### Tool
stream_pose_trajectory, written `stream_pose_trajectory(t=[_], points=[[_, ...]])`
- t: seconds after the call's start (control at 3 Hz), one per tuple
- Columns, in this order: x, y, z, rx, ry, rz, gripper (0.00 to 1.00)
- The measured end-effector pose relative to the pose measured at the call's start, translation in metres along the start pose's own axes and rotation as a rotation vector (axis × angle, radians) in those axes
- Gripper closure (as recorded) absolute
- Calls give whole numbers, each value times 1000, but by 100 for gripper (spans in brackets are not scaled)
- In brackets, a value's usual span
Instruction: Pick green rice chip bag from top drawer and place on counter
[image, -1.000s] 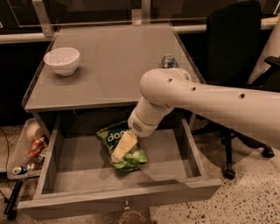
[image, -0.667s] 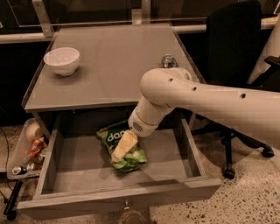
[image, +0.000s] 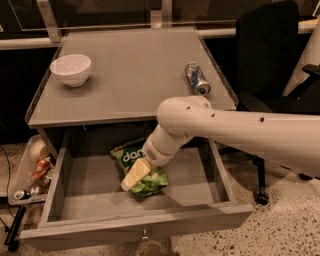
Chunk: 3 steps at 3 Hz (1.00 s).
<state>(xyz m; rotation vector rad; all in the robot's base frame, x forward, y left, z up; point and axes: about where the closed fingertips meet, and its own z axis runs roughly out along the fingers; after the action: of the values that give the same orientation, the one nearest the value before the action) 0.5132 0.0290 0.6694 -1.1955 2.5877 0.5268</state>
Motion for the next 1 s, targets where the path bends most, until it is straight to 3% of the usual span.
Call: stream_pose_trajectory(t=[0.67, 1.0], points=[[-19, -15, 39, 67, -30, 71, 0], [-21, -17, 61, 60, -16, 89, 0]])
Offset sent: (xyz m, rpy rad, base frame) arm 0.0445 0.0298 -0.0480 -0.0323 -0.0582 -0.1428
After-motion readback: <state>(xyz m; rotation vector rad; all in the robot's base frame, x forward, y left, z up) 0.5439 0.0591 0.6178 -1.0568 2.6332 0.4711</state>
